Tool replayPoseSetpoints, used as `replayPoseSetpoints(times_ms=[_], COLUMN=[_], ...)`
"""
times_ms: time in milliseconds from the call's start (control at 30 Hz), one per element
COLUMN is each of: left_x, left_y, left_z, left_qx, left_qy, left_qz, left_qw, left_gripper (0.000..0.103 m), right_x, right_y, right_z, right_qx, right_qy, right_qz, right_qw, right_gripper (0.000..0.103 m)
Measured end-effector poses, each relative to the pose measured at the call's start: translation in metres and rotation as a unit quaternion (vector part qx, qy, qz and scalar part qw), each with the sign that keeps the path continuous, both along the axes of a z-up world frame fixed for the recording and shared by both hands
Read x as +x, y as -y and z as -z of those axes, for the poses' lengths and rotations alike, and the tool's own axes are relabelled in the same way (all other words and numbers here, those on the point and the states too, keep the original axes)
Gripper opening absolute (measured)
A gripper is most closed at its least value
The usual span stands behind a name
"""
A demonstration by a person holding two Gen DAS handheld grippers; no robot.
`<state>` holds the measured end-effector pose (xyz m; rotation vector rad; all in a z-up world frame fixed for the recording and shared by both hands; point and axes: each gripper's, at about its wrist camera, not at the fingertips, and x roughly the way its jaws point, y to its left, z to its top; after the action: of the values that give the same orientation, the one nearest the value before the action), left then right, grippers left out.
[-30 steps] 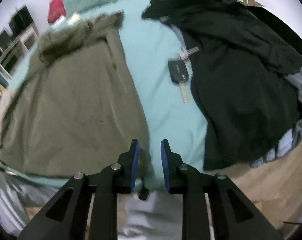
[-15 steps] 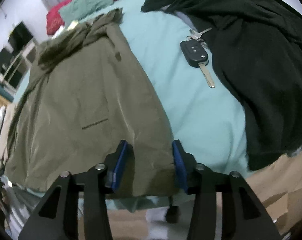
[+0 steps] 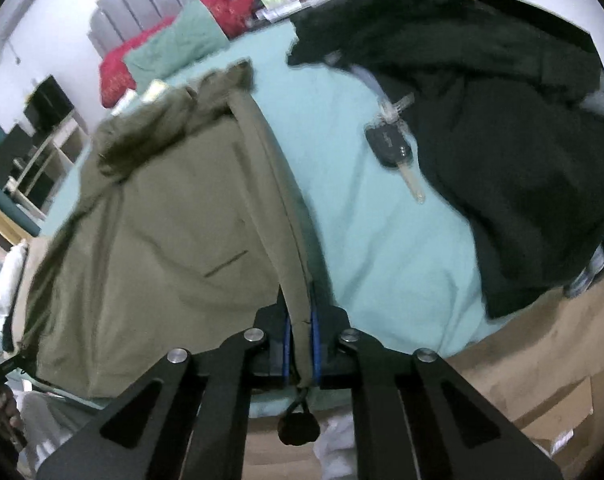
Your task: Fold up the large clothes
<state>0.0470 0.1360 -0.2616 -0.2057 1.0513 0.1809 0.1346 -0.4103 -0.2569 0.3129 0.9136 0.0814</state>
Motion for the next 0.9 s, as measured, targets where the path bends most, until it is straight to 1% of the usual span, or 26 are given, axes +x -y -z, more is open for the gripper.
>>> replayPoseSetpoints(times_ms=[167,233,333,400,533,633,800,900], left_x=[-0.018,-0.027,-0.038,-0.044,-0.066,-0.080,-0.098,-0.109], left_y=[0.002,0.005,0.005,0.007,0.005,0.009,0.009,0.009], left_z=[-0.052,-0.073,-0.095,-0.107,-0.134,-0.149,-0.185,-0.206], left_qx=[-0.003,-0.003,-0.022,-0.033,-0.050,-0.052,-0.054,-0.053], left_qy=[0.050,0.069,0.092,0.105,0.133,0.152,0.189,0.208], left_qz=[-0.004,-0.005,-0.015,-0.021,-0.029,-0.027,-0.020,-0.018], left_qw=[0.9988,0.9976,0.9954,0.9937,0.9895,0.9867,0.9804,0.9764], left_gripper=[0.008,0.008,0.008,0.008,0.008,0.008,0.008,0.008], right_x=[-0.011,-0.015,-0.025,-0.036,-0.055,-0.070,-0.091,-0.102], right_y=[0.001,0.001,0.006,0.011,0.018,0.025,0.025,0.030], right_z=[-0.040,-0.050,-0.068,-0.082,-0.110,-0.132,-0.174,-0.193], right_qx=[0.018,0.029,0.055,0.064,0.065,0.066,0.060,0.057], right_qy=[0.041,0.051,0.072,0.087,0.118,0.143,0.189,0.211], right_qz=[-0.006,-0.002,0.003,0.007,0.010,0.015,0.015,0.015], right_qw=[0.999,0.998,0.996,0.994,0.991,0.987,0.980,0.976], right_gripper=[0.007,0.007,0.007,0.007,0.007,0.007,0.007,0.007])
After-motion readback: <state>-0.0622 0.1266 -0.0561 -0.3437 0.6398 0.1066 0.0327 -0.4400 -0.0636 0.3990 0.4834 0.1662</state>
